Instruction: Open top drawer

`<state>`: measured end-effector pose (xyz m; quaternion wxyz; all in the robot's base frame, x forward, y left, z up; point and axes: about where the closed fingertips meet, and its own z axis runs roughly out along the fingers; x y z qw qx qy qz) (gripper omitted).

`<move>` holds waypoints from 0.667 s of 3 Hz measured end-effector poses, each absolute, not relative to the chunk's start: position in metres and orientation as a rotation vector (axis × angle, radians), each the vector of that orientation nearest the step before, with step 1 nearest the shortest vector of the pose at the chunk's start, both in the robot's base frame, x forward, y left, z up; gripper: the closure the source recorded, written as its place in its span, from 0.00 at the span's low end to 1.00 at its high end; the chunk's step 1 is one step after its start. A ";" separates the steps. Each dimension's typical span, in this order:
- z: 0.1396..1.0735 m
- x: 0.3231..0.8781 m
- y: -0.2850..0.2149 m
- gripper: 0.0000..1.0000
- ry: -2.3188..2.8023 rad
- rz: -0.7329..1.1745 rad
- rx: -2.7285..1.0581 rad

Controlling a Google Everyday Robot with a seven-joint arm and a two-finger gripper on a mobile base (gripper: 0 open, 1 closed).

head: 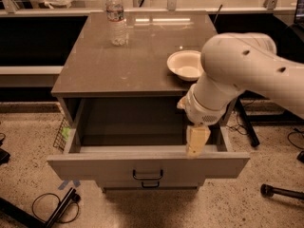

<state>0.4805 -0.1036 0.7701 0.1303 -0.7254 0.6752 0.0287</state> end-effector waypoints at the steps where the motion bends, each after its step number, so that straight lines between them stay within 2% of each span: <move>1: 0.782 0.491 -0.107 0.41 1.959 0.051 -2.104; 2: 0.775 0.497 -0.125 0.72 1.919 0.016 -2.035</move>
Offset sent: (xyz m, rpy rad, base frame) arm 0.0279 -0.0379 0.0048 0.0725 -0.1757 -0.0535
